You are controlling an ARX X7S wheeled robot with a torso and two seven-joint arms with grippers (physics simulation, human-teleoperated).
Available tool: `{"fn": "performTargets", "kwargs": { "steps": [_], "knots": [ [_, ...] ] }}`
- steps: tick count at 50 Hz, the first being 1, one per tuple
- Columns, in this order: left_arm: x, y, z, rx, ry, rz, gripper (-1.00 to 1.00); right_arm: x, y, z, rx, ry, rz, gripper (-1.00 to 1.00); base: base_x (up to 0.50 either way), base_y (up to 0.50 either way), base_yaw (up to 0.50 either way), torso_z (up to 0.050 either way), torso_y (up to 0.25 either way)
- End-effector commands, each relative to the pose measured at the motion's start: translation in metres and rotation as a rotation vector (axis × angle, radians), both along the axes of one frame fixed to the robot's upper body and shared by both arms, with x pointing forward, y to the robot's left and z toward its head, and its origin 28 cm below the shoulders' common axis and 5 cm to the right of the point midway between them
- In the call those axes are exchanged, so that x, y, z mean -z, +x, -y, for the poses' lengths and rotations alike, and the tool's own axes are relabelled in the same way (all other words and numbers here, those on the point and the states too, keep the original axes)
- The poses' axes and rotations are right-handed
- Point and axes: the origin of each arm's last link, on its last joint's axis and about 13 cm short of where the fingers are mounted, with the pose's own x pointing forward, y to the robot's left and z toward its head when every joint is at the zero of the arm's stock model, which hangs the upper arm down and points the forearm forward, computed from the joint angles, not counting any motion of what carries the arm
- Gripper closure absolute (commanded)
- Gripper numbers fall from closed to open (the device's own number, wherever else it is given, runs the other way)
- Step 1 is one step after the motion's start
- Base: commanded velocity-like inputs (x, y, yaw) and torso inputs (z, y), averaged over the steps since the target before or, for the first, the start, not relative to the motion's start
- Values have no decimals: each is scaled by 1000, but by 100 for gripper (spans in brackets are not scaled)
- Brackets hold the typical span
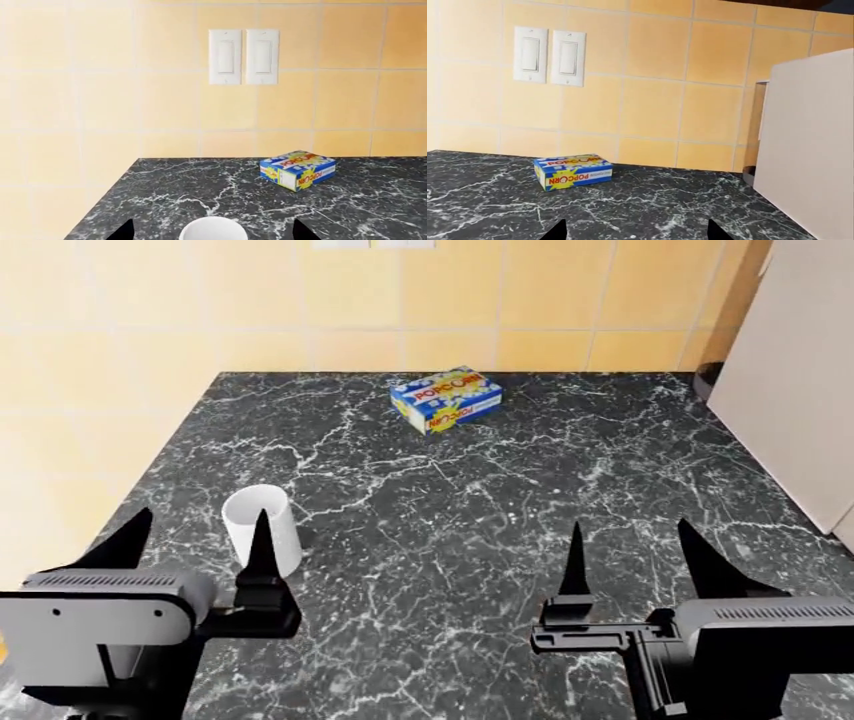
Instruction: A wet mug is on the counter and needs to be dried. Pick it up and place it upside down in the open cabinet.
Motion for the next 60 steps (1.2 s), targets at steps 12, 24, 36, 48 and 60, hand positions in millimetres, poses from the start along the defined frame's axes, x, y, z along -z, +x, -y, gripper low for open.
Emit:
{"fn": "performTargets", "kwargs": {
  "steps": [12, 24, 36, 48, 60],
  "knots": [
    [15, 49, -14, 92, -6, -190, -100, 1, 2, 0, 4, 0, -5, -100, 0, 0, 0, 0, 0],
    [33, 57, -14, 65, 9, -259, -100, 3, 2, 0, 4, 1, -5, -100, 0, 0, 0, 0, 0],
    [49, 54, -16, 55, 14, -305, -100, 2, 1, 0, 8, 1, -2, -100, 0, 0, 0, 0, 0],
    [66, 58, -19, 31, 10, -344, -100, 2, 0, 0, 8, 0, -1, -100, 0, 0, 0, 0, 0],
    [69, 66, -20, 13, 2, -358, -100, 2, 0, -1, 3, -3, -1, -100, 0, 0, 0, 0, 0]
  ]
}}
